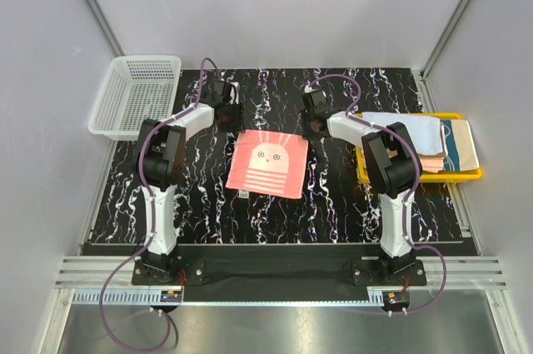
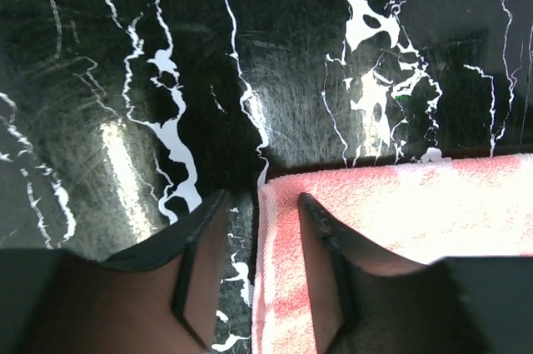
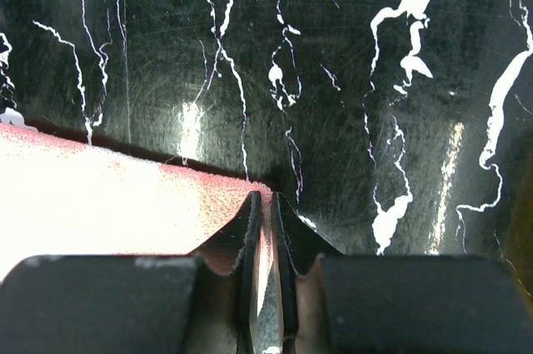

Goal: Fold and stack the towels
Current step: Fold the towel

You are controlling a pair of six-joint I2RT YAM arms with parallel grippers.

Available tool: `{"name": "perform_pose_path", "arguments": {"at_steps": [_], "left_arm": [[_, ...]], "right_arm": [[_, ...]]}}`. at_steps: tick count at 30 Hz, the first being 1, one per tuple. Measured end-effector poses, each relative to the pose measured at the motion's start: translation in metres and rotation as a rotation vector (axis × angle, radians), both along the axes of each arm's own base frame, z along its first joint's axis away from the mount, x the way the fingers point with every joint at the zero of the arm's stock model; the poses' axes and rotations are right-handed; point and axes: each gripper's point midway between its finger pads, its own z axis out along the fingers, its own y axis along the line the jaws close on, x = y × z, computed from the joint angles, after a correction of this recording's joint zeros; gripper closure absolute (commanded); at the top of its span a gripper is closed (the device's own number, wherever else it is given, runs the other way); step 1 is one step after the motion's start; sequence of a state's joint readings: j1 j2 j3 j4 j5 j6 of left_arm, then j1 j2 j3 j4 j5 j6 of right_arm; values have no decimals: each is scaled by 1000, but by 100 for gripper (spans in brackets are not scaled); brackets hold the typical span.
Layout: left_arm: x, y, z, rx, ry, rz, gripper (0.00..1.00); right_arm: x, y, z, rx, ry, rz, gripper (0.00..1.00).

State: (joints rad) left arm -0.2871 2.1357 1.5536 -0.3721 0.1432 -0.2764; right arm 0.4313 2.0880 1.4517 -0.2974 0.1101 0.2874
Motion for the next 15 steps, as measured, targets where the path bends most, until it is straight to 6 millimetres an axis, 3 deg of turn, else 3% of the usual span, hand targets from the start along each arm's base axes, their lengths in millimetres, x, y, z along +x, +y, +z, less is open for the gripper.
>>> {"name": "perform_pose_path", "arguments": {"at_steps": [6, 15], "left_arm": [[2, -2, -2, -16, 5, -7, 67], [5, -2, -3, -57, 7, -9, 100]], "right_arm": [[2, 2, 1, 7, -1, 4, 89], [3, 4, 2, 16, -2, 12, 90]]}}
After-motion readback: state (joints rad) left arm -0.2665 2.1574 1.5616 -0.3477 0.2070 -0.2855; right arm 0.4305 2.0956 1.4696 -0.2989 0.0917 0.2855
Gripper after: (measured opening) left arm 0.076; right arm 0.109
